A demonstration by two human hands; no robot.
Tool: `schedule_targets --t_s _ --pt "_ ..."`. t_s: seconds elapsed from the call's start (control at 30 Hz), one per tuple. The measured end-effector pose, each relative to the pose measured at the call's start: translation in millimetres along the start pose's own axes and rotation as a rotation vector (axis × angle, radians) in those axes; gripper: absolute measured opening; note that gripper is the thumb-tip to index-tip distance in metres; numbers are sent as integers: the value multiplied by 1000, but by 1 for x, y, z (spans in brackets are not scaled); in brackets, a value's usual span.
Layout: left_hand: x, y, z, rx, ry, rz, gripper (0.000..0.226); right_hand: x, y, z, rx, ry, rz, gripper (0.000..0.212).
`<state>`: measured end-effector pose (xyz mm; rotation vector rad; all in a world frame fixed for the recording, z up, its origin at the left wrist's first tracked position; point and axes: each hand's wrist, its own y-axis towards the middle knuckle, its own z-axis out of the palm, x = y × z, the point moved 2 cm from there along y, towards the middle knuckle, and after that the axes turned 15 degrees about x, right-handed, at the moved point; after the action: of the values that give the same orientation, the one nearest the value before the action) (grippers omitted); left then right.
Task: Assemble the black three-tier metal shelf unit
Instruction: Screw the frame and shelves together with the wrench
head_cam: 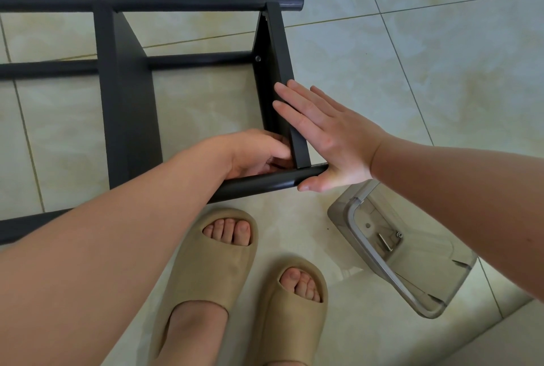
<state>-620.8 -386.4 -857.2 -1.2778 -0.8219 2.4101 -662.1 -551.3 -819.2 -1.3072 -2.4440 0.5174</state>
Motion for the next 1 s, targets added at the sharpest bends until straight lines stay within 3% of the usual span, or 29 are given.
schedule_targets --t_s 0.1,0.23,0.6,1.0 --pt "1 -1 0 -2 72 -46 44 0 0 0 -2 0 -1 123" --pt "0 -1 0 -28 73 -20 18 0 0 0 -5 -2 -6 122" --pt "0 1 0 57 -38 -13 19 0 0 1 7 9 -2 122" --pt "1 -1 0 -8 22 14 22 0 0 0 4 9 -2 123"
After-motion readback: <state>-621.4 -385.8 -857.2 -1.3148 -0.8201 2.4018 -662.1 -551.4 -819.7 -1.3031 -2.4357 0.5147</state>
